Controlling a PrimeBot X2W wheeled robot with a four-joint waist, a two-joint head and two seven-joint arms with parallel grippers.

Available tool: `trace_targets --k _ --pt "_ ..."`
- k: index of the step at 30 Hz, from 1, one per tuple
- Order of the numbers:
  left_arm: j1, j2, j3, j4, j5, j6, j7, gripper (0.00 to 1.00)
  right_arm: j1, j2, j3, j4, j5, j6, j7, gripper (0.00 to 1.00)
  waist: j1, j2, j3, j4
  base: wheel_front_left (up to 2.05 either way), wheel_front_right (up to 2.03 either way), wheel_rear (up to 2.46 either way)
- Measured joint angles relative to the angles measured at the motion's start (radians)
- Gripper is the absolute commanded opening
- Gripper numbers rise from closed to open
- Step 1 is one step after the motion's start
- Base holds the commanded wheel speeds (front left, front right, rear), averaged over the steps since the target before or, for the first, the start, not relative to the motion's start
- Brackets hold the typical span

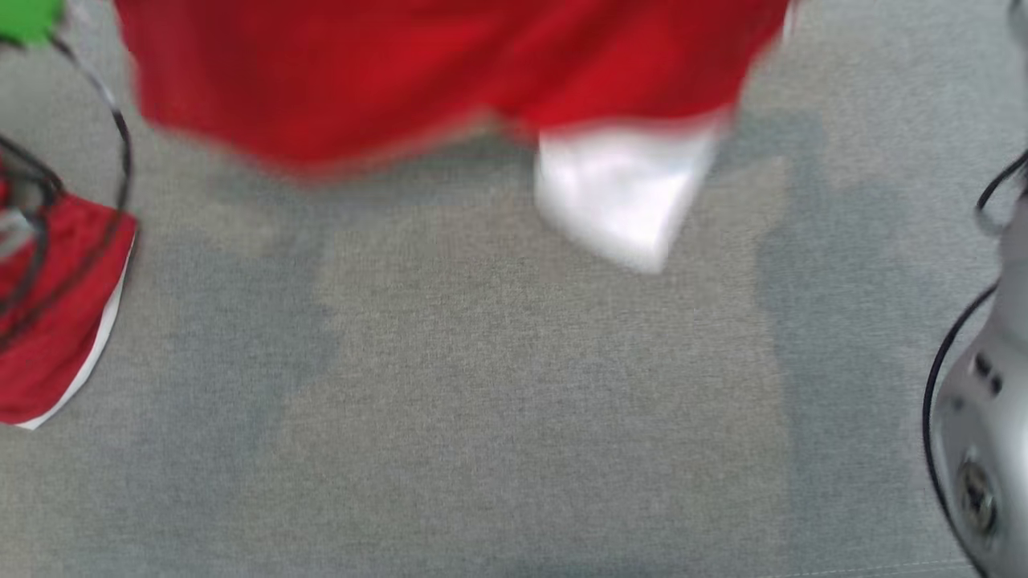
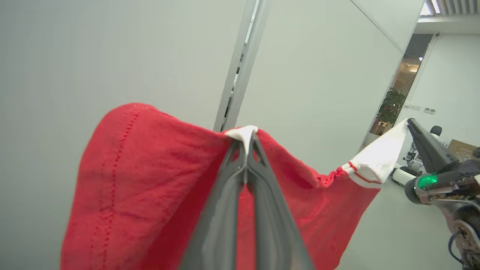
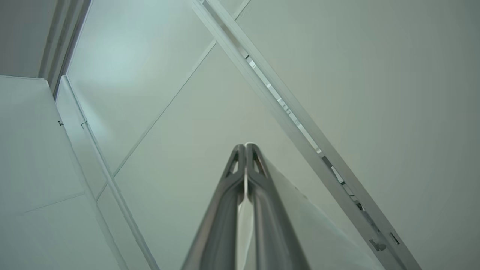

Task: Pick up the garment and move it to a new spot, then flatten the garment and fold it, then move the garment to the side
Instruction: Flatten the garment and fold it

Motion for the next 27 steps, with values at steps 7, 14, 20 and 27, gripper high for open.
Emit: trace_targets --k 7,14,20,27 --pt "-0.062 0.027 -0.027 0.012 0.121 -0.076 -0.076 0.00 -0.131 -0.001 0.024 0.030 -0.028 0.006 0.001 0.00 0.0000 0.0000 0.082 0.019 0.00 0.00 0.00" --pt "0.208 -0.089 -0.112 0.184 0.142 -0.154 -0.256 0.00 0.139 -0.001 0.049 0.081 -0.032 0.010 -0.049 0.00 0.0002 0.0000 0.160 0.032 0.00 0.00 0.00" --pt "0.513 -0.129 -0.179 0.427 0.160 -0.165 -0.370 0.00 0.599 0.006 0.028 0.215 0.035 0.009 -0.102 0.00 -0.0001 0.0000 0.142 0.040 0.00 0.00 0.00" --pt "0.587 -0.168 -0.174 0.548 0.139 -0.184 -0.470 0.00 0.697 0.017 0.015 0.230 0.127 0.034 -0.203 0.00 -0.0002 0.0000 0.088 0.028 0.00 0.00 0.00"
